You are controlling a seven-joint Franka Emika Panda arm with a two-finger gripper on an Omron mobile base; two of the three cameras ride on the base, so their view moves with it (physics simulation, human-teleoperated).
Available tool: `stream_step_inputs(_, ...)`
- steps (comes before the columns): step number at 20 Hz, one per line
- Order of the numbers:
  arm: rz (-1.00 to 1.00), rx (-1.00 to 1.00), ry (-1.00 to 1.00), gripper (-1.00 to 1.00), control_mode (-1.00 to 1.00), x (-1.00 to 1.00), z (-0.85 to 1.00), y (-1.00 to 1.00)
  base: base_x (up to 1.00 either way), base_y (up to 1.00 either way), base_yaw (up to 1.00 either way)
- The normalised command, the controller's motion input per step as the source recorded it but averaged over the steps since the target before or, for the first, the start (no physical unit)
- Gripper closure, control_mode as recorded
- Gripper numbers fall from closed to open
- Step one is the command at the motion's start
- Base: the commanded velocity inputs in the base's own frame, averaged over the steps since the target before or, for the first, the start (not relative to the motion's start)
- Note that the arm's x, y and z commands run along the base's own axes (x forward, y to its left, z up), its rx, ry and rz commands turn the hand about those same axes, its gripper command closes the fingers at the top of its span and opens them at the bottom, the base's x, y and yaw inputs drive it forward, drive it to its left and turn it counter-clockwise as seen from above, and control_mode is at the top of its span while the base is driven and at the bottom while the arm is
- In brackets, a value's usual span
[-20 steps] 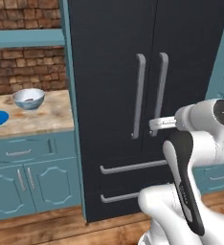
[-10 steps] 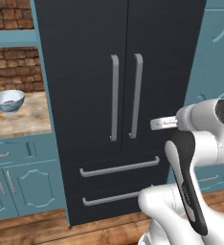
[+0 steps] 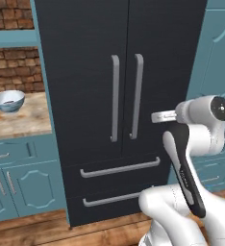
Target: Place one of the steaks on the plate and the other in the bowl. Then place the bowl in the fridge.
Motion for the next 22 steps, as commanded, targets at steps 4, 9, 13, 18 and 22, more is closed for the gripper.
stream_step_inputs(4,0.00,0.00,-0.03,-1.00,-1.00,0.79,-0.09,-0.01,0.00,0.00,0.00)
stream_step_inputs(9,0.00,0.00,0.00,-1.00,-1.00,0.64,-0.06,0.00,0.00,0.00,0.00)
stream_step_inputs(13,0.00,0.00,-0.01,-1.00,-1.00,0.69,-0.30,0.00,0.00,0.00,0.00)
stream_step_inputs(18,0.00,0.00,0.00,-1.00,-1.00,0.65,-0.23,0.00,0.00,0.00,0.00)
stream_step_inputs(22,0.00,0.00,0.01,-1.00,-1.00,0.53,-0.11,0.00,0.00,0.00,0.00)
